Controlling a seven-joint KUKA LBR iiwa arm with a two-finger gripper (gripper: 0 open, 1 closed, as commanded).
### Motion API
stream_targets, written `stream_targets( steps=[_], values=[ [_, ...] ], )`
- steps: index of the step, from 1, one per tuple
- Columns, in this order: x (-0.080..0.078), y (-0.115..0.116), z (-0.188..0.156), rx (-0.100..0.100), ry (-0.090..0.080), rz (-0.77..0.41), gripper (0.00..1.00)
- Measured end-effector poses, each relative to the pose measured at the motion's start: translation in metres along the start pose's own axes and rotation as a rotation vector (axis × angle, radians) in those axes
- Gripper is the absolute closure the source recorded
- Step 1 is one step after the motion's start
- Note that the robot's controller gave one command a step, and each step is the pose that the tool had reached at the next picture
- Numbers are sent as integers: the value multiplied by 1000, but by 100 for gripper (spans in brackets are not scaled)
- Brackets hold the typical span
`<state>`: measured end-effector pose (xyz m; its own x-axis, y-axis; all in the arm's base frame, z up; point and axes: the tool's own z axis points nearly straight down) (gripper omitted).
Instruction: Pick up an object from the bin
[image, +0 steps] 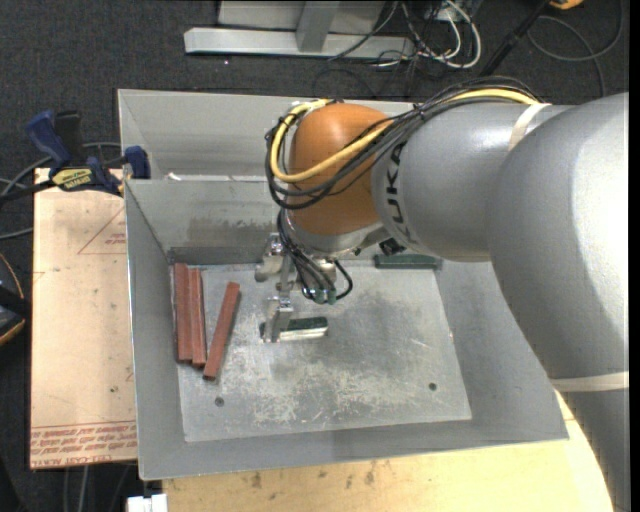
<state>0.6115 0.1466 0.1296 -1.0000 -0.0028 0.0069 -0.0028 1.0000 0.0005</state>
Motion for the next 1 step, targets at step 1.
stream_targets(
  steps=[1],
  values=[
    [-2,0,-5,-1,-7,2,0]
  ],
)
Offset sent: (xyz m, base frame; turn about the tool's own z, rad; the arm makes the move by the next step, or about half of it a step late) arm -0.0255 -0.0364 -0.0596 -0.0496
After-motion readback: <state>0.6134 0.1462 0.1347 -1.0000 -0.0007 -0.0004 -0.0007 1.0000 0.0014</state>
